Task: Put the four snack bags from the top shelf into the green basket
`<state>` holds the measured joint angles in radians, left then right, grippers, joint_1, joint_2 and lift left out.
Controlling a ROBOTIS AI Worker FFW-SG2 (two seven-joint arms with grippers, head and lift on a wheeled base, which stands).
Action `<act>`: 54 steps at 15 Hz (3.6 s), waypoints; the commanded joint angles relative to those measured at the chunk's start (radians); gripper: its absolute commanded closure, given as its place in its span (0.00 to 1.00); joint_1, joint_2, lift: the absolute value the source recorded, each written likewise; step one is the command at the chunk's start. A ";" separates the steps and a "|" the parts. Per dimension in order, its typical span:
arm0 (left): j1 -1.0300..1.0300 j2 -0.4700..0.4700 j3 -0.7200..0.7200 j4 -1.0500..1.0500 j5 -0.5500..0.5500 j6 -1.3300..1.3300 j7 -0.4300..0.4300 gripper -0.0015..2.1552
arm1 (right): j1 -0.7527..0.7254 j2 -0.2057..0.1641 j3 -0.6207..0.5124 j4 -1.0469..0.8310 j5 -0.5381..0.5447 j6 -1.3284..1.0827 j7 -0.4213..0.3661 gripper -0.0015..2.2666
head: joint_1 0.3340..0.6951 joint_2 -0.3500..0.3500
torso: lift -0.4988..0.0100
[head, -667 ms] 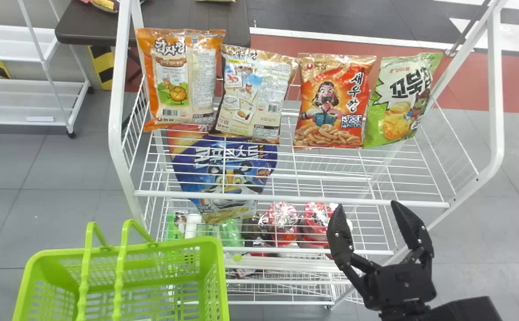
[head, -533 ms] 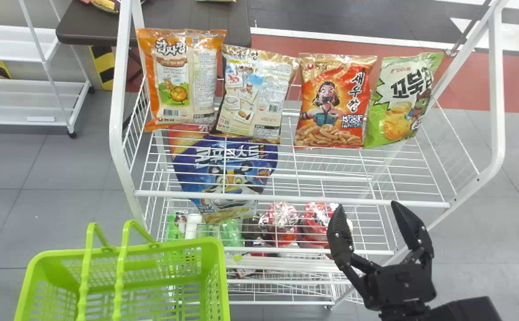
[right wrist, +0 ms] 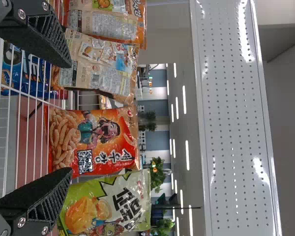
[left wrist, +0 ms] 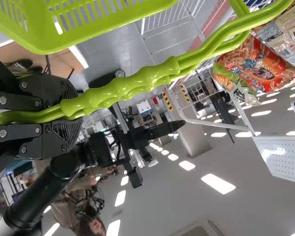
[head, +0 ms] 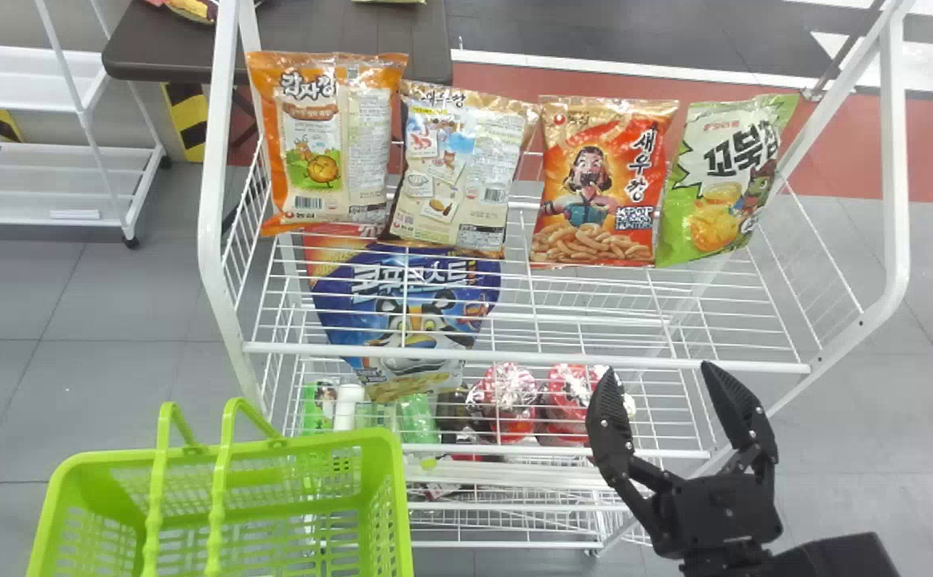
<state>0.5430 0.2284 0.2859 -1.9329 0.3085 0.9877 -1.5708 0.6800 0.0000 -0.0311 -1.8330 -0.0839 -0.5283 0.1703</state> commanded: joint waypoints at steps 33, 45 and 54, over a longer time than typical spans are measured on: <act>-0.026 0.054 -0.047 -0.006 0.014 0.009 -0.010 1.00 | -1.152 0.001 0.516 0.830 -0.169 0.571 0.012 0.04 | 1.00 0.89 | 0.98; -0.031 0.052 -0.048 0.006 0.014 0.003 -0.010 1.00 | -1.248 0.001 0.491 0.966 -0.192 0.555 0.166 0.99 | 1.00 0.84 | 0.98; -0.032 0.060 -0.040 0.015 0.021 0.003 -0.010 1.00 | -0.996 0.001 0.415 0.497 -0.129 0.755 0.156 0.99 | 1.00 0.90 | 0.98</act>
<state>0.5122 0.2857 0.2424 -1.9194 0.3273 0.9903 -1.5708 -0.3916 0.0000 0.4128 -1.2100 -0.2447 0.1686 0.3294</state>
